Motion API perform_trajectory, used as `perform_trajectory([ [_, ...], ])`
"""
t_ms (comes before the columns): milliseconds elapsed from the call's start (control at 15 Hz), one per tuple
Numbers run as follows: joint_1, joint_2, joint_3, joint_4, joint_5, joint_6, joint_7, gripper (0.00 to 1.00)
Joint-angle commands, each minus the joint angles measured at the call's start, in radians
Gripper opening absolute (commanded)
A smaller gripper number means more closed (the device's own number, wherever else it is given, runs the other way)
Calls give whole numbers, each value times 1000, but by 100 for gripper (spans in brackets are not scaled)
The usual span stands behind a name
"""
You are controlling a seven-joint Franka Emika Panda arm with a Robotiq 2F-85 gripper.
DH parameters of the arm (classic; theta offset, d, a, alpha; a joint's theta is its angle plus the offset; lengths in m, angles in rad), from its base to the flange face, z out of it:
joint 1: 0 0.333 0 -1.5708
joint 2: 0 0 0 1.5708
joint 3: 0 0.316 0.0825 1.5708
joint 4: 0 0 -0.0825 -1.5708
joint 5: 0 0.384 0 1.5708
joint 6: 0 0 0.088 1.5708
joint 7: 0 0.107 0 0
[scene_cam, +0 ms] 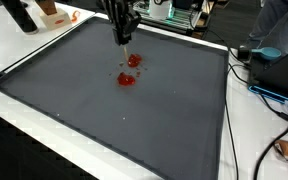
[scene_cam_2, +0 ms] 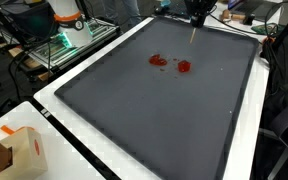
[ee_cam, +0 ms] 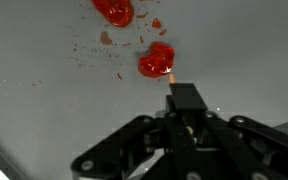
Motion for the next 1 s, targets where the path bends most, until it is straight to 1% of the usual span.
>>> perform_trajectory([
  [0, -20, 18, 5, -23, 56, 35, -59, 3],
  [333, -25, 64, 2, -14, 82, 53, -116, 3],
  [933, -17, 125, -20, -7, 63, 121, -118, 3],
])
